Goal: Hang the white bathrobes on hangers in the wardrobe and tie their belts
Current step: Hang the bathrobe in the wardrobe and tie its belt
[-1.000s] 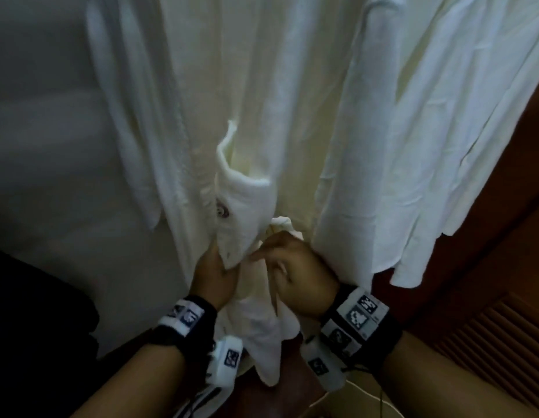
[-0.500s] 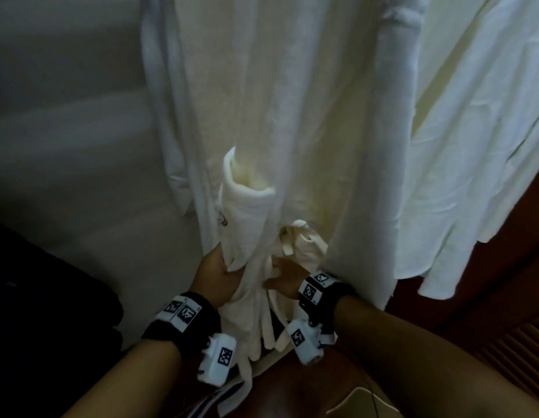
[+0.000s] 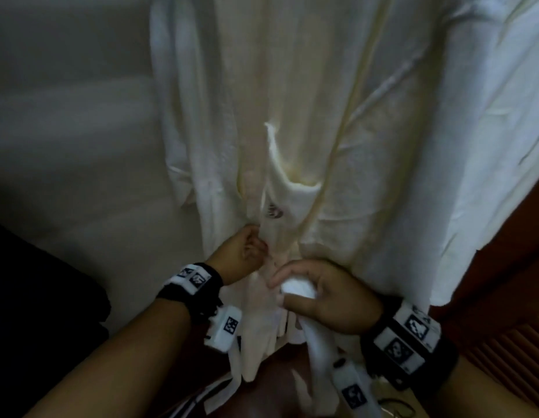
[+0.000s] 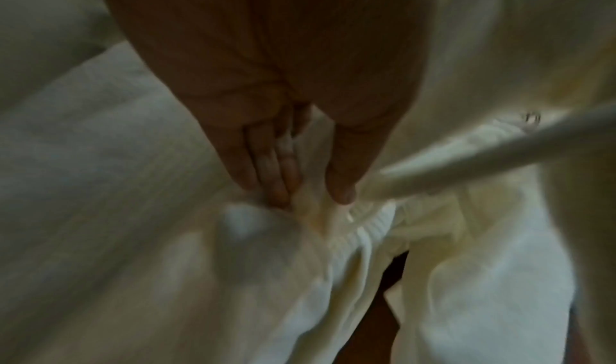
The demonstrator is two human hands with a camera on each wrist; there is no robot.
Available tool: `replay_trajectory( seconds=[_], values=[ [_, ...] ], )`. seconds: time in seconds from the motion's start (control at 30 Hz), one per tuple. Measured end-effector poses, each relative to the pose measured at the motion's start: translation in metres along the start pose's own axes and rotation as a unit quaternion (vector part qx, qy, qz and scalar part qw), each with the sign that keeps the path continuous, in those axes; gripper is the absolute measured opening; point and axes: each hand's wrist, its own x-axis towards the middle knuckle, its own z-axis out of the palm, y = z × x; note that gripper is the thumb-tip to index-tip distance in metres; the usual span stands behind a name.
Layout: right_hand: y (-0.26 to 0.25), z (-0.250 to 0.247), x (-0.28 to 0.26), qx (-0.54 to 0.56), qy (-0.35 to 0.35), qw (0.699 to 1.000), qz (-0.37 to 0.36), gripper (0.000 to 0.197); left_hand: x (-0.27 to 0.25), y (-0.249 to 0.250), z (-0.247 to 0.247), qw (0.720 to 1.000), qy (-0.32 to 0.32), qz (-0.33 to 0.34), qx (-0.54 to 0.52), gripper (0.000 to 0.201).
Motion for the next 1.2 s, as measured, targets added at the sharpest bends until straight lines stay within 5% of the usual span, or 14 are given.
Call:
replay_trajectory(
  seconds=[0.07,0.13,0.17,0.3,0.37,0.47,0.6,0.67,0.73,0.83,0.9,0.97,1.07,1.2],
  values=[
    [0.01,-0.006,0.004,0.015,0.004,1.0,0.018,0.009,0.002,0.003,-0.014,0.984,0.151,-0.037,-0.084,0.028],
    [0.019,-0.003,0.007,0.092,0.003,0.994,0.056,0.02,0.01,-0.002,-0.036,0.926,0.365,-0.089,-0.018,0.02],
    [0.022,0.0,0.008,0.126,-0.003,0.989,0.076,0.028,0.012,0.0,-0.044,0.907,0.41,-0.101,0.017,0.017],
    [0.035,0.008,0.022,0.184,-0.003,0.977,0.105,0.039,0.016,0.016,-0.053,0.946,0.301,-0.104,0.057,0.062],
    [0.041,0.012,0.031,0.181,0.033,0.976,0.116,0.036,0.01,0.023,-0.048,0.954,0.258,-0.093,0.119,0.054],
    [0.049,0.016,0.043,0.017,0.078,0.991,0.11,0.026,-0.011,0.042,-0.034,0.957,0.194,-0.026,0.213,0.033],
    [0.057,0.034,0.054,-0.147,0.064,0.978,0.132,0.08,-0.041,0.056,-0.009,0.991,0.071,0.056,0.095,0.03],
    [0.062,0.042,0.06,-0.187,0.102,0.967,0.142,0.073,-0.051,0.054,-0.007,0.996,-0.006,0.082,0.019,0.023],
    [0.066,0.041,0.064,-0.216,0.128,0.951,0.179,0.047,-0.054,0.036,-0.015,0.995,0.077,0.053,-0.042,0.023],
    [0.071,0.038,0.063,-0.209,0.099,0.959,0.166,0.031,-0.055,-0.013,-0.033,0.949,0.299,-0.033,0.092,0.019],
    [0.07,0.036,0.06,-0.203,0.096,0.963,0.148,0.028,-0.059,-0.041,-0.029,0.963,0.24,-0.092,0.082,0.059],
    [0.07,0.036,0.058,-0.202,0.093,0.965,0.137,0.028,-0.065,-0.057,-0.014,0.985,0.117,-0.116,-0.053,0.093],
    [0.072,0.036,0.054,-0.198,0.085,0.969,0.122,0.026,-0.071,-0.066,0.006,0.972,0.056,-0.118,-0.194,0.097],
    [0.071,0.032,0.044,-0.185,0.047,0.974,0.119,0.014,-0.068,-0.065,0.013,0.978,0.055,-0.095,-0.175,0.083]
  ],
)
